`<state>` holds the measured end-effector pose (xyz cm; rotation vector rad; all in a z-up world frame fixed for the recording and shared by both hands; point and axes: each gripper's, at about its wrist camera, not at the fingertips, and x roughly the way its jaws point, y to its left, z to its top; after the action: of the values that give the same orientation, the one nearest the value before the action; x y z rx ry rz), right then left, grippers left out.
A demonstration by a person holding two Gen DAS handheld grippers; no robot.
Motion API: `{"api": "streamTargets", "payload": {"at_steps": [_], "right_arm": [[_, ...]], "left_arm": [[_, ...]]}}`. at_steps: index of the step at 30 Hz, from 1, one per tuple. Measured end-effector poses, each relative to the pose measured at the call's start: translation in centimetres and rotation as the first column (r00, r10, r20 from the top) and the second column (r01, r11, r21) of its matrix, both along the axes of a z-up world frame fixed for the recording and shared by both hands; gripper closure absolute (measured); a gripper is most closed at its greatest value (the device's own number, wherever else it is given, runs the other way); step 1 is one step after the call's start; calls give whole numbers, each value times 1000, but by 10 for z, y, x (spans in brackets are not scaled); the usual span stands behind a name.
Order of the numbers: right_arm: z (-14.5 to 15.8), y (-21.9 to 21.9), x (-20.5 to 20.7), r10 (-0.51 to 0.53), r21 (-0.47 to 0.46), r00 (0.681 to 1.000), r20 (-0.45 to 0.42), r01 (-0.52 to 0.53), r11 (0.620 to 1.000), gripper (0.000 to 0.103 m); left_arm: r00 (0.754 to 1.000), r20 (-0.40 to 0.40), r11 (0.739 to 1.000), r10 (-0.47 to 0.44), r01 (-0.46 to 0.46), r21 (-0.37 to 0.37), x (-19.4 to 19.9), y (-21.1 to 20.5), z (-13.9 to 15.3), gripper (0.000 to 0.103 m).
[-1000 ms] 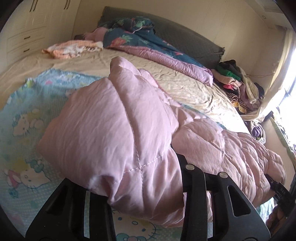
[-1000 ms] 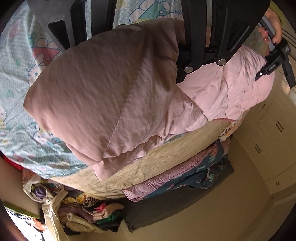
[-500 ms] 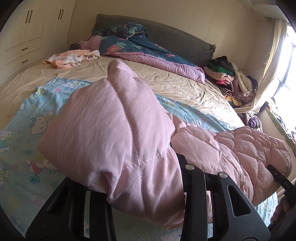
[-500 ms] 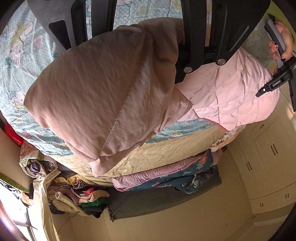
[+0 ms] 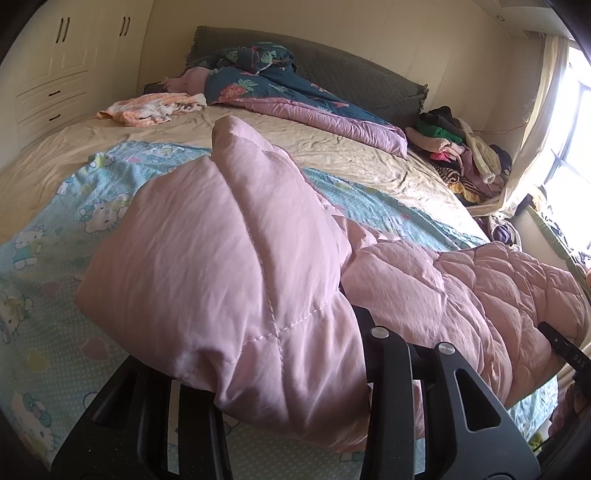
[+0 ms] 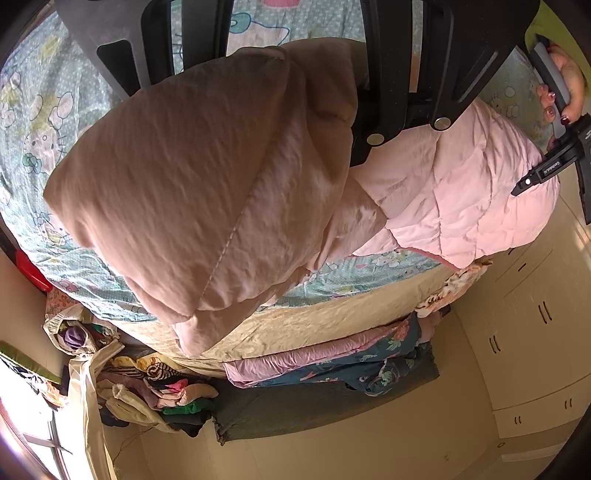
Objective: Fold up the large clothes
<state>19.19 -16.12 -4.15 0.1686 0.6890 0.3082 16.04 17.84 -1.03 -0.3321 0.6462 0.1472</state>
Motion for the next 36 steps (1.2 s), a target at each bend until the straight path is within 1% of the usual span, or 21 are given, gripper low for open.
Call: {"api": "streamTargets", "payload": {"at_steps": [8, 14, 20, 22, 28, 31, 33, 35, 36], "right_arm": [[-24, -6, -23, -17, 20, 999, -40, 18, 1000, 70], [-40, -9, -24, -41, 31, 995, -91, 44, 999, 68], [-59, -13, -13, -70, 38, 985, -157, 77, 996, 62], [-66, -16, -12, -75, 53, 981, -176, 86, 995, 60], [-83, -26, -13, -81, 113, 973, -214, 107, 988, 49], [-83, -34, -16, -89, 151, 968, -234, 127, 980, 44], [-81, -37, -20, -103, 156, 965, -243, 143, 977, 32], [-77, -40, -27, -107, 154, 964, -243, 147, 977, 24], [-74, -41, -31, -107, 148, 964, -242, 146, 978, 21]], "left_arm": [[1000, -16, 1000, -3, 3, 0, -27, 1, -24, 72], [999, -35, 1000, -1, 1, -10, -40, 4, -39, 68], [998, -55, 999, 22, -24, -46, -41, 10, -54, 58], [998, -63, 998, 25, -28, -54, -42, 11, -59, 54], [997, -70, 995, 37, -44, -92, -45, 15, -70, 46], [996, -74, 992, 43, -51, -113, -50, 19, -71, 43], [995, -88, 993, 43, -52, -105, -52, 18, -68, 40], [994, -98, 994, 38, -48, -99, -57, 18, -64, 36], [994, -100, 994, 38, -48, -100, -60, 18, -62, 31]]}}
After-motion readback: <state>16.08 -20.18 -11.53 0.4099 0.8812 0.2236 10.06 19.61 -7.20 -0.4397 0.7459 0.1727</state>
